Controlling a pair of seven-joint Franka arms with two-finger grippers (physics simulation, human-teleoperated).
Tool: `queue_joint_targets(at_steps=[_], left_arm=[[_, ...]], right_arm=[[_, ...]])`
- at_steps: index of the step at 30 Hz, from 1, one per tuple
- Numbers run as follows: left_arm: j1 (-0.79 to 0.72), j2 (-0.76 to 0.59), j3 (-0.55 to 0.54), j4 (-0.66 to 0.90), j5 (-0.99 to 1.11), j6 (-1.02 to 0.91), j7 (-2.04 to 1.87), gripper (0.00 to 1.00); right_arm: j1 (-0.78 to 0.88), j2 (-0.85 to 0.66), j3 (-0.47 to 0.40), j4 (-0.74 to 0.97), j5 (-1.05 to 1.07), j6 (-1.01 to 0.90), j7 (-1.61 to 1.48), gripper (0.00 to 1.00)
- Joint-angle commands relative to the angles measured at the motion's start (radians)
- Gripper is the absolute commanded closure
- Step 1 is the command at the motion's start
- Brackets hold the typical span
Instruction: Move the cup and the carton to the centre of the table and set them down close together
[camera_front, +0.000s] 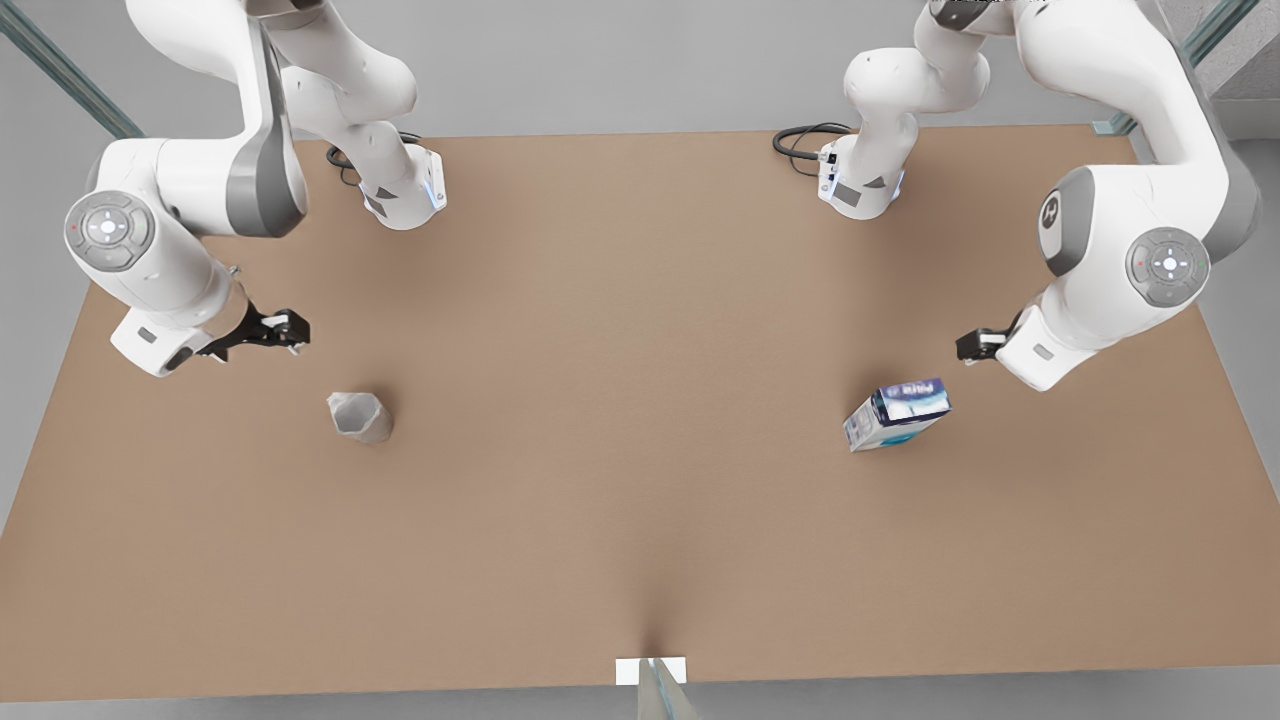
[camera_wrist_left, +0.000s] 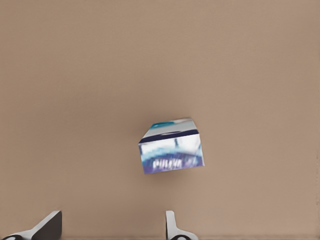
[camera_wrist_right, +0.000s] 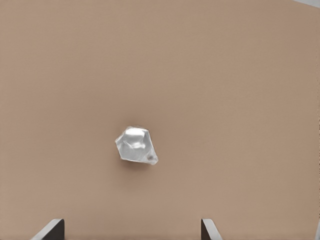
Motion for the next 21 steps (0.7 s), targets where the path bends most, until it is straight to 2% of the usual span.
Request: queue_joint_targets(at_steps=[1, 3, 6, 9, 14, 21], left_arm=[[0.001, 0.0, 0.0, 0.002, -0.01, -0.006, -0.006, 0.0], [-0.012, 0.0, -0.006, 0.002, -0.011, -0.006, -0.007, 0.0], [-0.021, 0.001, -0.006, 0.002, -0.002, 0.003, -0.013, 0.0], [-0.023, 0.029, -0.006, 0.009, -0.002, 0.009, -0.013, 0.0], [-0.016, 0.064, -0.005, 0.049, 0.001, 0.014, -0.01, 0.0], [0.023, 0.075, 0.009, 0.062, 0.001, 0.032, -0.013, 0.0]], right_arm=[[0.005, 0.003, 0.0, 0.0, 0.0, 0.0, 0.0, 0.0], [0.011, 0.064, 0.0, 0.003, 0.0, 0.006, 0.031, 0.0], [0.002, 0.192, 0.0, -0.054, 0.112, 0.026, 0.328, 0.0], [-0.013, 0.181, 0.0, -0.252, 0.172, 0.235, 0.498, 0.0], [-0.006, 0.198, 0.0, -0.338, 0.257, 0.353, 0.523, 0.0], [-0.039, 0.29, -0.002, -0.335, 0.292, 0.442, 0.522, 0.0]])
